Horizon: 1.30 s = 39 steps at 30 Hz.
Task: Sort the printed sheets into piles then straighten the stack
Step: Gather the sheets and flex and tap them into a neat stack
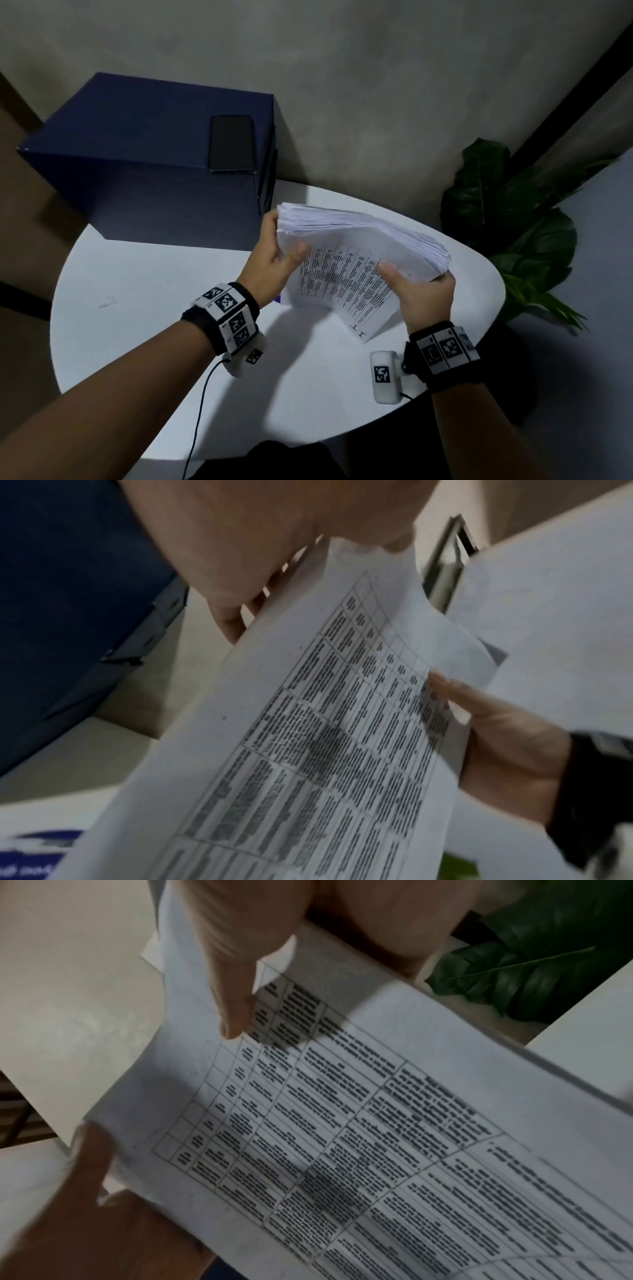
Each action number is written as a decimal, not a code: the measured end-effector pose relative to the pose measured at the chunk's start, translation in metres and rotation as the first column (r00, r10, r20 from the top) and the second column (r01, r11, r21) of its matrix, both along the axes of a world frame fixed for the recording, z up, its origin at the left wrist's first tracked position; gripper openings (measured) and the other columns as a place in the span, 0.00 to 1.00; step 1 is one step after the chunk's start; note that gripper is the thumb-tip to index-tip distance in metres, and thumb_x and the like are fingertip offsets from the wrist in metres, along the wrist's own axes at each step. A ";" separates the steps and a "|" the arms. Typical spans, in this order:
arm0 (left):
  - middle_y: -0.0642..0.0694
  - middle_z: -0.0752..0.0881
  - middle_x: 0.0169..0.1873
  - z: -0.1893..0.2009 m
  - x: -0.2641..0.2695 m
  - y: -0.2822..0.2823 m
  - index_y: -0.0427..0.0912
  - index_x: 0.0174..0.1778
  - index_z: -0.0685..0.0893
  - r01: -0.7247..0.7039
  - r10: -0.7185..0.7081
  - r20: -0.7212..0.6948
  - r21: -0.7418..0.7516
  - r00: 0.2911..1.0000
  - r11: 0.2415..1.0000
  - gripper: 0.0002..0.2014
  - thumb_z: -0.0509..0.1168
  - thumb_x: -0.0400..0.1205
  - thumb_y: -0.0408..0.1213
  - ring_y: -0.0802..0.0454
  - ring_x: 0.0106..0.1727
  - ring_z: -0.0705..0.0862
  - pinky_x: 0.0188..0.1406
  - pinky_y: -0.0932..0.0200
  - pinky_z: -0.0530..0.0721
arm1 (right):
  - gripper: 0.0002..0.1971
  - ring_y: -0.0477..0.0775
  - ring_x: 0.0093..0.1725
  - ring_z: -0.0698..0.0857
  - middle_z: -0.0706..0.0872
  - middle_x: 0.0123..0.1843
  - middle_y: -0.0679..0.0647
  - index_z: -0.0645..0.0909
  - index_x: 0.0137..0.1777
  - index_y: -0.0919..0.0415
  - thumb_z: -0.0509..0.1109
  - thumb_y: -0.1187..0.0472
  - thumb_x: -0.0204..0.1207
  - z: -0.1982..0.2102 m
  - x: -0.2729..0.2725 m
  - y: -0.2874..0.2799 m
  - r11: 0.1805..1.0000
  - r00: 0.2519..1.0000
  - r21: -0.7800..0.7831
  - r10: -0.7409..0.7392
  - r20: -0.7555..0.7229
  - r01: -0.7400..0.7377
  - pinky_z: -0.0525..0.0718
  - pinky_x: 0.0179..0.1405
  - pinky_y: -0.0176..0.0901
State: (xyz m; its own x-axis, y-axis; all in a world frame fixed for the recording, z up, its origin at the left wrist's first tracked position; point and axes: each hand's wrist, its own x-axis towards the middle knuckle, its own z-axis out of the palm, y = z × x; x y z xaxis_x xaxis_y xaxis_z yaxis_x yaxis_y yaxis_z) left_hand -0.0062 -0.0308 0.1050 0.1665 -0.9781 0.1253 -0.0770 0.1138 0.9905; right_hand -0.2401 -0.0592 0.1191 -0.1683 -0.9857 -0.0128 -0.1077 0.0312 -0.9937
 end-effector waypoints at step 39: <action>0.64 0.92 0.35 0.059 0.047 -0.020 0.39 0.54 0.88 -0.128 0.134 0.176 -0.044 0.975 0.991 0.10 0.73 0.78 0.25 0.70 0.40 0.88 0.43 0.71 0.84 | 0.53 0.55 0.75 0.73 0.73 0.74 0.54 0.56 0.81 0.55 0.85 0.65 0.61 -0.020 -0.022 -0.050 0.973 0.967 0.048 -0.228 0.114 0.224 0.70 0.78 0.57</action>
State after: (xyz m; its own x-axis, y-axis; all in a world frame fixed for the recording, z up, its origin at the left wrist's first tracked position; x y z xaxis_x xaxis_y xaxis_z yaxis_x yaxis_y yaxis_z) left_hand 0.0410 -0.0512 0.1637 0.2646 -0.9442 0.1959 -0.2680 0.1232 0.9555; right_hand -0.2619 -0.1090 0.0989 -0.3818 -0.9208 -0.0797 0.0244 0.0761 -0.9968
